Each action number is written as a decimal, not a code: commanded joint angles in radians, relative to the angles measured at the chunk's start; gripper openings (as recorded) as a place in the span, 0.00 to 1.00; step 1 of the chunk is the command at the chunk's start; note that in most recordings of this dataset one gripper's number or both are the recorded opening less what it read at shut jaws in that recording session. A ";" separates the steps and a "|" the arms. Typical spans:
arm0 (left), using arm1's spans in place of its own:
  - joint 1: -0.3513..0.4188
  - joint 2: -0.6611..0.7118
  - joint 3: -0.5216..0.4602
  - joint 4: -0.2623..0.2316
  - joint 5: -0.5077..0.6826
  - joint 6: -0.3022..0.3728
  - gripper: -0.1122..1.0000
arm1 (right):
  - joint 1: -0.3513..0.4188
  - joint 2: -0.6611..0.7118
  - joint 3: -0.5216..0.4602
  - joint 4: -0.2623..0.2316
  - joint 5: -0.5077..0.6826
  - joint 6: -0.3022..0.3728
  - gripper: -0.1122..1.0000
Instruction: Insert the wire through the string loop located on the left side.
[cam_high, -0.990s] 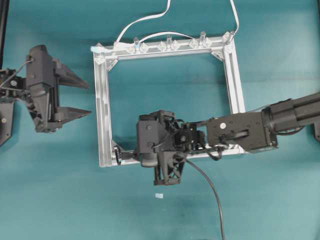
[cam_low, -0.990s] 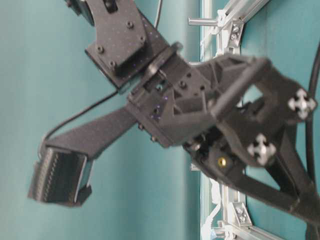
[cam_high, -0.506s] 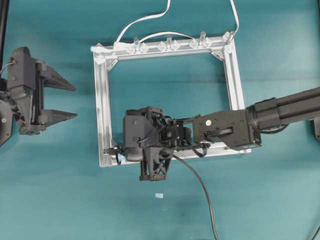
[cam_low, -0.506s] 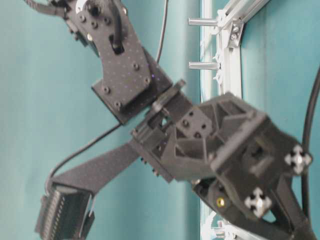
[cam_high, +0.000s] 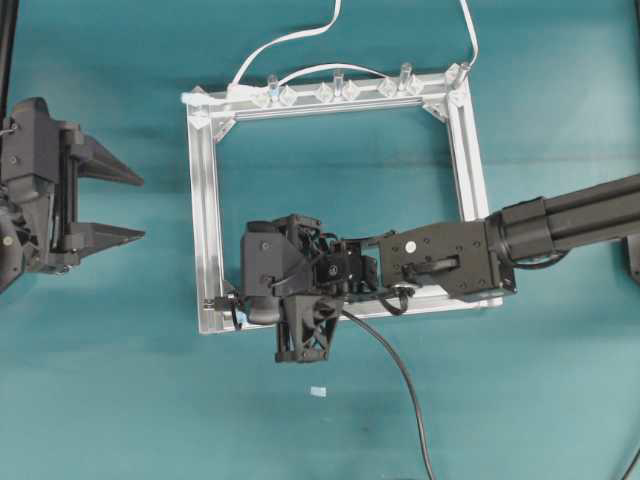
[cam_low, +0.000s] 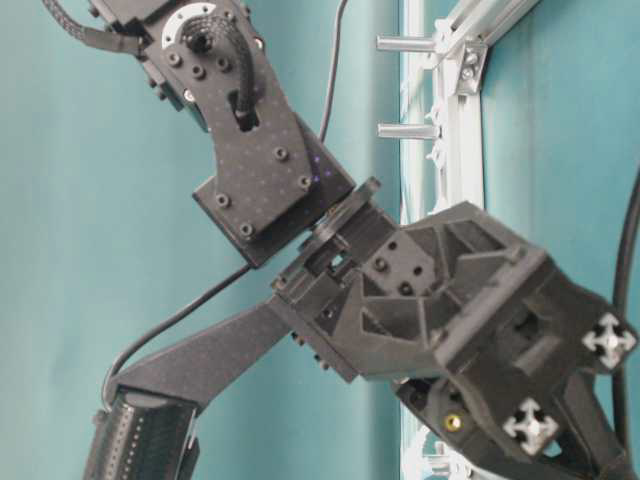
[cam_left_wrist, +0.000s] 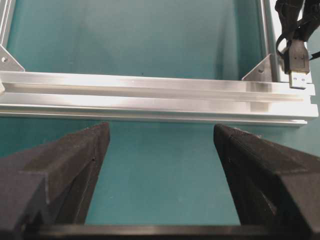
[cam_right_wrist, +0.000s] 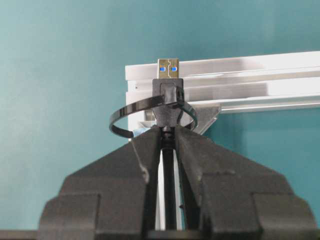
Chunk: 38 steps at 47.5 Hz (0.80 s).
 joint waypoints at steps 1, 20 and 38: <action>-0.009 0.002 -0.014 0.003 -0.002 -0.002 0.86 | 0.000 -0.025 -0.028 -0.002 -0.003 -0.002 0.22; -0.158 0.058 -0.055 0.002 -0.002 -0.048 0.86 | 0.000 -0.025 -0.028 -0.002 -0.003 -0.002 0.22; -0.362 0.241 -0.112 0.003 -0.020 -0.155 0.86 | 0.000 -0.023 -0.029 -0.002 -0.003 -0.002 0.22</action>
